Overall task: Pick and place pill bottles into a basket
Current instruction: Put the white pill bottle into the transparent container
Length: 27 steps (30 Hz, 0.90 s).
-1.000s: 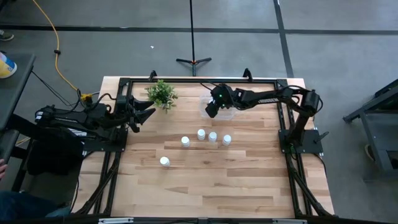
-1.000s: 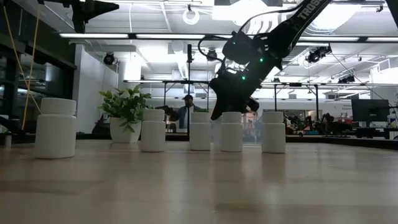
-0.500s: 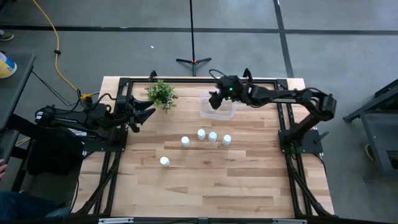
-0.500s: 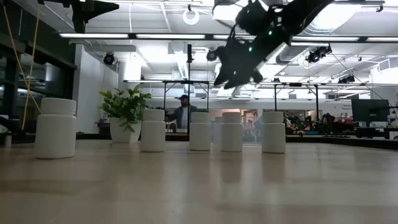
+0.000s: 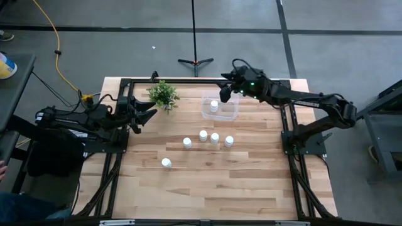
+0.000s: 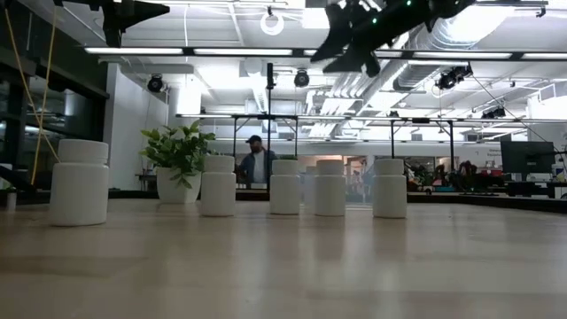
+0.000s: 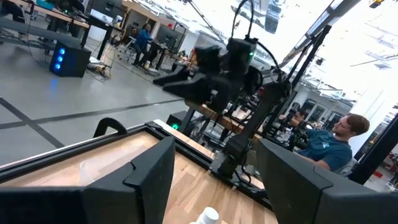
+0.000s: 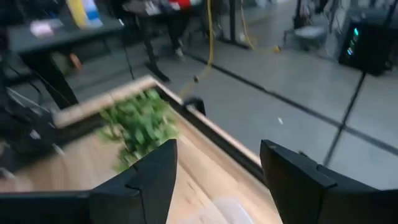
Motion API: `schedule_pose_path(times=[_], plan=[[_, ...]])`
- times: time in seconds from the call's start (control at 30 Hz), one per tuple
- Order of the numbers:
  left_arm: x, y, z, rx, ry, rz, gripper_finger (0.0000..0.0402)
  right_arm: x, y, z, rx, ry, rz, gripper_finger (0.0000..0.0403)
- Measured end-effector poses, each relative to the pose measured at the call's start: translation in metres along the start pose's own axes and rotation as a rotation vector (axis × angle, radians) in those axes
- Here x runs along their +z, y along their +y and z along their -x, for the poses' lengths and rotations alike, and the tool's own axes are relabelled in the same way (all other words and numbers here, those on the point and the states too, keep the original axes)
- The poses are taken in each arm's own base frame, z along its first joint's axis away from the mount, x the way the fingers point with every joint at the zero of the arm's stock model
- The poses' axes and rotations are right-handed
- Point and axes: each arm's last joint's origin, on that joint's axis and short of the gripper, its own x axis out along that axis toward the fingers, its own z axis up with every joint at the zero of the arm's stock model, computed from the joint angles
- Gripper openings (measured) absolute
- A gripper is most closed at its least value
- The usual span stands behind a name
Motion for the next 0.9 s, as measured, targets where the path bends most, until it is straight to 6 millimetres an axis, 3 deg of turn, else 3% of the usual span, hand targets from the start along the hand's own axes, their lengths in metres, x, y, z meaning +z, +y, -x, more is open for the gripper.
schedule_pose_path(times=[0.37,0.9], plan=[[0.000,0.000,0.000,0.000,0.001,-0.001,0.0260,0.032,0.001,0.036,0.060,-0.170,-0.013,0.0220],[0.000,0.000,0.000,0.000,0.001,-0.001,0.0260,0.062,-0.001,0.093,0.169,-0.331,0.001,0.0220]])
